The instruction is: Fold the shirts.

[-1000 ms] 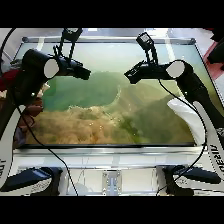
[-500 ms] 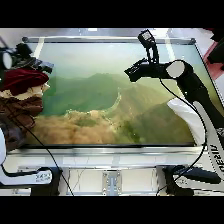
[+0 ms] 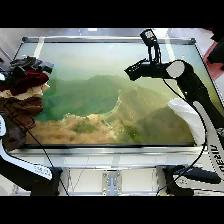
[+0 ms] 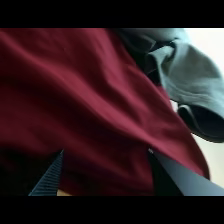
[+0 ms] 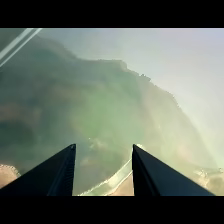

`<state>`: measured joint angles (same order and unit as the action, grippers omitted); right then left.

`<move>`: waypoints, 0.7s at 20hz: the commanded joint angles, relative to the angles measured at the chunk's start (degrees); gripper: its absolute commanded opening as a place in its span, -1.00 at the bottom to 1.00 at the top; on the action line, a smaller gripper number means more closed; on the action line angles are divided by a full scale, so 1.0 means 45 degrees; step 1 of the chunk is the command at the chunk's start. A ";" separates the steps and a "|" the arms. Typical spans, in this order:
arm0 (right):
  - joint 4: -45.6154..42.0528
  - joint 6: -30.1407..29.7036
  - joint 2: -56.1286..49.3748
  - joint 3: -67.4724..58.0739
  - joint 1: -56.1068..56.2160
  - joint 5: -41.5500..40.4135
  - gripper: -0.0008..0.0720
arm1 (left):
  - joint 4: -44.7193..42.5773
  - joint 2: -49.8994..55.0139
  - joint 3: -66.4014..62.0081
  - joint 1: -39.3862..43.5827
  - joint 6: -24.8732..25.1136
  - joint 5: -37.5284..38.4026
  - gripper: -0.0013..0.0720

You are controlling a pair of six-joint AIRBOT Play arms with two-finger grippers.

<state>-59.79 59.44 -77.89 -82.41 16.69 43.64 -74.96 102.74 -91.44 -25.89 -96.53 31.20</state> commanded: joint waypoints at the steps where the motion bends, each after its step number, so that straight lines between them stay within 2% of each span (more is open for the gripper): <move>1: -0.0010 0.1341 -0.0005 -0.0015 -0.0010 -0.0024 0.14 | 0.0656 0.1447 -0.0520 -0.0068 0.0471 -0.0593 0.73; 3: -0.0015 0.1763 -0.0005 -0.0015 -0.0010 -0.0039 0.14 | 0.1418 0.1933 -0.0933 -0.0044 0.0476 -0.0748 0.73; 4: 0.0000 0.1957 -0.0005 -0.0015 -0.0010 -0.0063 0.14 | 0.1690 0.2093 -0.1088 -0.0039 0.0481 -0.1093 0.66; 5: -0.0005 0.2147 -0.0005 -0.0015 -0.0010 -0.0063 0.14 | 0.1943 0.2229 -0.1209 -0.0039 0.0481 -0.1486 0.43; 7: 0.0000 0.2278 -0.0005 -0.0015 -0.0005 -0.0063 0.14 | 0.2259 0.2424 -0.1477 -0.0029 0.0481 -0.1729 -0.20; 8: 0.0000 0.2278 -0.0005 -0.0015 -0.0005 -0.0073 0.14 | 0.2438 0.2463 -0.1579 -0.0024 0.0549 -0.1734 -0.69; 9: 0.0000 0.2278 -0.0005 -0.0015 -0.0005 -0.0083 0.14 | 0.2516 0.2463 -0.1642 -0.0015 0.0850 -0.1705 -0.95; 12: 0.0044 0.2390 -0.0005 -0.0015 -0.0005 -0.0233 0.14 | 0.3886 0.2443 -0.2327 -0.0015 0.2453 0.0010 -0.95; 14: 0.0044 0.2613 -0.0005 -0.0015 -0.0010 -0.0607 0.13 | 0.6300 0.2375 -0.3235 0.0126 0.4391 0.1948 -0.95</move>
<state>-59.72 69.93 -77.89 -82.43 16.69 42.48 -58.30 113.45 -102.04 -25.82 -86.56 30.30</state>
